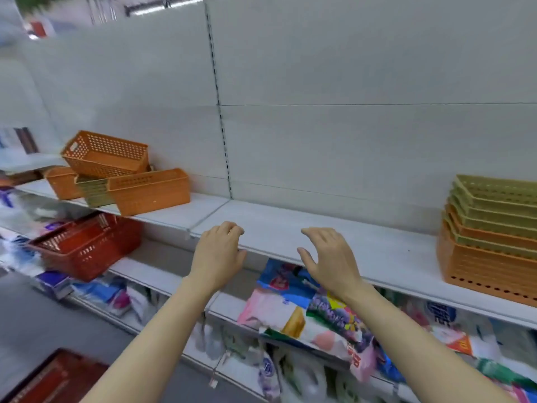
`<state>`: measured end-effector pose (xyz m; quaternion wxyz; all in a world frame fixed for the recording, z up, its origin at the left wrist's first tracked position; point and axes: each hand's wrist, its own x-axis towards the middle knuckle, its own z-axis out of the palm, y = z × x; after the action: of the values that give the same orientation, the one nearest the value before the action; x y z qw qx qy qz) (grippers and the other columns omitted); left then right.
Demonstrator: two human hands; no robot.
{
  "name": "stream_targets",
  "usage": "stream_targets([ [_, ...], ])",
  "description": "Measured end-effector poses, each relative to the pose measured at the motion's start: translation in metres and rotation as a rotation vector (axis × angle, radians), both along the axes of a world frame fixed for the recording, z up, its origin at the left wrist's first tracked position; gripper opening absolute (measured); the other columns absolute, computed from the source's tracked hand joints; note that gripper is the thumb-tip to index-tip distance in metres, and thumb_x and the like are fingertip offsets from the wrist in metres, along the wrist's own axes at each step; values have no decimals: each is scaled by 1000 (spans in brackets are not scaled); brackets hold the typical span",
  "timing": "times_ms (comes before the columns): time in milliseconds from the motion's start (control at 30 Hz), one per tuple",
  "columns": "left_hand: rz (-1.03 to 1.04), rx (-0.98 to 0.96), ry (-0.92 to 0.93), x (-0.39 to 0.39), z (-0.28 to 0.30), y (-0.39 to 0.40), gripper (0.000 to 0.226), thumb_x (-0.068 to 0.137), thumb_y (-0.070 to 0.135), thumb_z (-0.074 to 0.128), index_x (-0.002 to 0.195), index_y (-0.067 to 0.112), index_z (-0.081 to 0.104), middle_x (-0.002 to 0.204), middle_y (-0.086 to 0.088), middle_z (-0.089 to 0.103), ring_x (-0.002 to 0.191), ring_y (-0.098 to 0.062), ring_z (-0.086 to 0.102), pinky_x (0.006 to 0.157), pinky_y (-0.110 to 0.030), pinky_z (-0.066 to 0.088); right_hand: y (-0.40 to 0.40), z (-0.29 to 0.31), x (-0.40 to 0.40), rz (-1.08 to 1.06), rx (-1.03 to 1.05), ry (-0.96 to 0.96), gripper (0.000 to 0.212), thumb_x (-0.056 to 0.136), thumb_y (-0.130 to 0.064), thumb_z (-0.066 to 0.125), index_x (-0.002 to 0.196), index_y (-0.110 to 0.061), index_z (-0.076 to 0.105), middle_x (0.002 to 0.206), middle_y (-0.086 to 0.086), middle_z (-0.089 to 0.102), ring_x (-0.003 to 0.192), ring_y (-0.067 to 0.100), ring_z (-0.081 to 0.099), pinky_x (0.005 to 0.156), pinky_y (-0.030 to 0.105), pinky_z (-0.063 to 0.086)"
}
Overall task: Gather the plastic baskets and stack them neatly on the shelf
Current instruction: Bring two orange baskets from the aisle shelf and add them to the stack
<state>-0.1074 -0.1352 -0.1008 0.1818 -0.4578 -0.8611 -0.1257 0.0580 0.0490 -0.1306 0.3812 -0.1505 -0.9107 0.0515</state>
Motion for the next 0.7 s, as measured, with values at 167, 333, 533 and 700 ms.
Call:
stream_targets([
  [167,119,9,-20,-47,-14,-55,36,85,26,77,116,9,70,115,-11,69,100,-38,67,82,-44,51,-38,-10,-65,71,-28,6,35,82,-29,62,110,-8,68,104,4,71,95,25,65,86,34,49],
  [333,246,19,-35,-104,-24,-92,41,94,33,66,131,15,63,128,-6,64,111,-33,62,90,-41,46,-59,-13,-141,140,-13,26,32,81,-27,62,105,-8,69,99,3,71,90,25,66,81,34,51],
  [533,354,38,-47,-180,-29,-110,41,95,33,65,132,15,64,130,-5,64,112,-32,62,91,-41,49,-60,-12,-240,214,10,44,40,83,-34,49,104,-7,70,97,5,72,89,27,66,78,36,52],
  [700,468,47,-77,-252,-28,-115,41,97,34,62,135,18,62,134,-2,62,117,-28,61,95,-40,47,-54,-11,-323,272,-30,28,33,79,-24,63,105,-6,70,98,5,72,89,28,67,78,39,53],
])
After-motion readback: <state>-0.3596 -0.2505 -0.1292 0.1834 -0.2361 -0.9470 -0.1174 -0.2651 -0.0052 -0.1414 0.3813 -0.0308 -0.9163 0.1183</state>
